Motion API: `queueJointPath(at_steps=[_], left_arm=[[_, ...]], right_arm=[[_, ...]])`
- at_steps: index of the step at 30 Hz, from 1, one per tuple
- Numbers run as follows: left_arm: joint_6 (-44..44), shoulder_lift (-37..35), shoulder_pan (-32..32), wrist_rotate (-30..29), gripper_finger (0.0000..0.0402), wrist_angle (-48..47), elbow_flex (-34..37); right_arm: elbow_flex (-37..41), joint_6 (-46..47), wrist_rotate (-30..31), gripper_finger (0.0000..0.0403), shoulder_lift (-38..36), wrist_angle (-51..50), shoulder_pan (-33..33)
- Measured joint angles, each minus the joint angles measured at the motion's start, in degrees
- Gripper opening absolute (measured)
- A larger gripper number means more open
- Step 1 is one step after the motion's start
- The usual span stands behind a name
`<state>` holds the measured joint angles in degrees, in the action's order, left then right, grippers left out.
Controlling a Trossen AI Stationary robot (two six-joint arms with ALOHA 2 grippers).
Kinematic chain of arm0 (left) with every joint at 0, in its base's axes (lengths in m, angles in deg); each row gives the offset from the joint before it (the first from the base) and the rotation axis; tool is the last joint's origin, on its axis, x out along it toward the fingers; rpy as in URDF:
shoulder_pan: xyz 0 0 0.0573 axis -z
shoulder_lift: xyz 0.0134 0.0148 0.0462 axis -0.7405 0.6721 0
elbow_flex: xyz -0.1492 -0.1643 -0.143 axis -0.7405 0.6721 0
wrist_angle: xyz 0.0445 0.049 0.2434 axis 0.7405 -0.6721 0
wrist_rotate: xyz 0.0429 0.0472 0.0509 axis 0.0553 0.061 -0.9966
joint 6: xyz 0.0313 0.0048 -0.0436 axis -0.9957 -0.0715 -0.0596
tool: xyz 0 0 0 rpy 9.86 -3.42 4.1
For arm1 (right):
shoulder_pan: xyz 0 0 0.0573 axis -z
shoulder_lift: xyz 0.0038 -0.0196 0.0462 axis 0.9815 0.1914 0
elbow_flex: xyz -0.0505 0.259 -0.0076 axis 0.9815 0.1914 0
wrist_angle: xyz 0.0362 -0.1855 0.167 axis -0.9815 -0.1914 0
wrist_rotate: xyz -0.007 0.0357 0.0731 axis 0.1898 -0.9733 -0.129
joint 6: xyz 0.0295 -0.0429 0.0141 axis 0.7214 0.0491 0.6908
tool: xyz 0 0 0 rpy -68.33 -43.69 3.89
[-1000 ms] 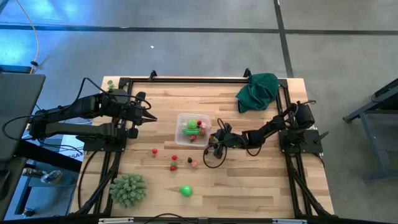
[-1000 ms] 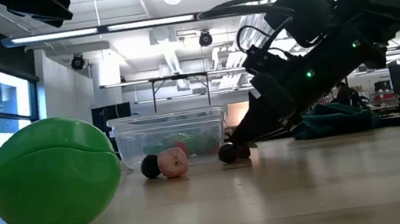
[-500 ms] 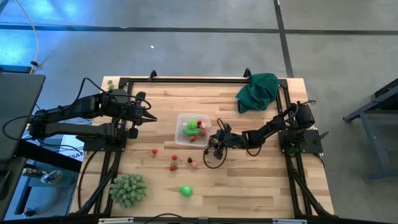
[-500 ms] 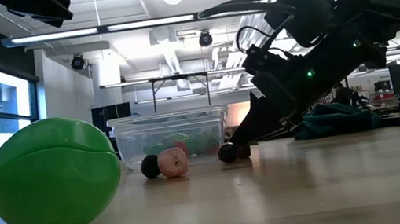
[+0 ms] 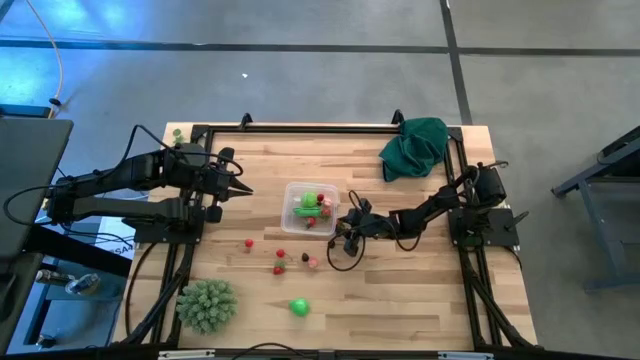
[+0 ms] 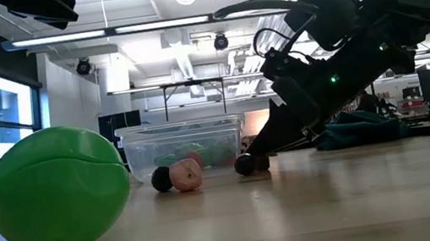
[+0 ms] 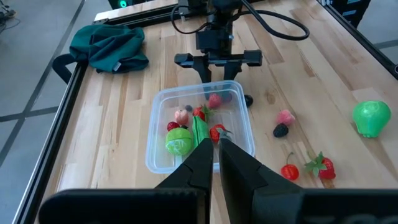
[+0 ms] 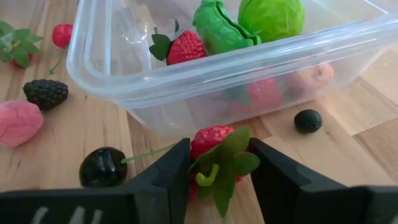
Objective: Pick and placing Produce into tupperware
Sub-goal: Put the red strawberry into the transparent container
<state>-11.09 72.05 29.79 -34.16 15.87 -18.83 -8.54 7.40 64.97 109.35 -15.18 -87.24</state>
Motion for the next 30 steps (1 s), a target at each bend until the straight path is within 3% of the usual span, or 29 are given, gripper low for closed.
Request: queueJointPath(at_steps=[8, 30], left_arm=[[0.0, 0.0, 0.0, 0.0, 0.0019, 0.0, 0.0], [0.0, 0.0, 0.0, 0.0, 0.0019, 0.0, 0.0]], right_arm=[[0.2, -2.5, 0.4, 0.0134, -1.5, -1.1, 0.0], [0.2, 0.7, 3.9, 0.0134, -11.9, -17.4, -1.2]])
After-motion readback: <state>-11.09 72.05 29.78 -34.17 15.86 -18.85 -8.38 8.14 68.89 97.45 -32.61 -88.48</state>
